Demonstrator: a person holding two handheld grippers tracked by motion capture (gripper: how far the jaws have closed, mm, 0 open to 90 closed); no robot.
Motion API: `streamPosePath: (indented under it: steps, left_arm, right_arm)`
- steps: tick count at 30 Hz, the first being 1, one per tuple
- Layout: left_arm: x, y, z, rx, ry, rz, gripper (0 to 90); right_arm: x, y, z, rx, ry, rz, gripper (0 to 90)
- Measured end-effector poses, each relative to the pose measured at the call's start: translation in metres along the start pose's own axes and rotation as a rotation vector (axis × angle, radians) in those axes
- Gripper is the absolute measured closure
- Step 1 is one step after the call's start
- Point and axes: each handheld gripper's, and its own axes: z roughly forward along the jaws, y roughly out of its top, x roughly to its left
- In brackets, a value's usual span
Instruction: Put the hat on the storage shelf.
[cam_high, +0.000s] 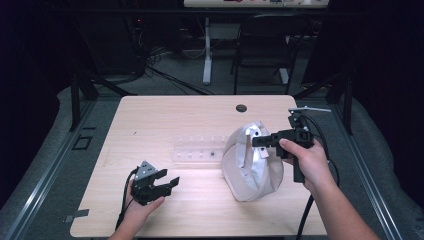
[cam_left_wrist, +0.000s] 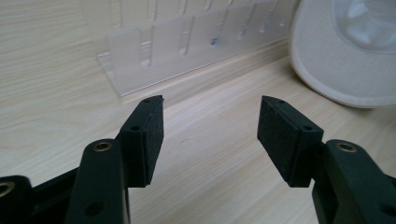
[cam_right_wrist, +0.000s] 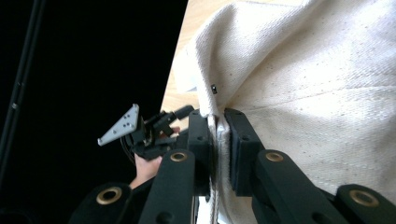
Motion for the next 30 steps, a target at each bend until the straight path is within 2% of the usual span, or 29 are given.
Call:
streamPosePath:
  steps: [4,9,14,19,26,30]
  left_arm:
    - [-0.008,0.003,0.002,0.007,-0.001,0.019,43.5]
    - [-0.018,0.006,0.002,-0.018,-0.041,0.038,40.9]
    - [-0.027,0.012,0.001,-0.024,-0.041,0.064,40.4]
    - [-0.039,0.017,0.002,-0.008,-0.008,0.127,45.7]
    - [-0.057,0.023,0.011,0.010,-0.022,0.187,50.8]
    - [-0.063,0.026,0.016,0.010,-0.029,0.206,50.9]
  right_arm:
    - [0.000,0.004,-0.001,-0.018,0.012,0.014,81.8]
    - [0.007,0.008,-0.002,-0.037,0.018,0.001,81.8]
    - [0.016,0.013,-0.002,-0.038,0.023,-0.011,81.8]
    - [0.025,0.017,0.000,-0.059,0.026,-0.018,81.7]
    - [0.030,0.023,0.005,-0.063,0.032,-0.016,81.8]
    - [0.034,0.026,0.008,-0.065,0.034,-0.011,81.7]
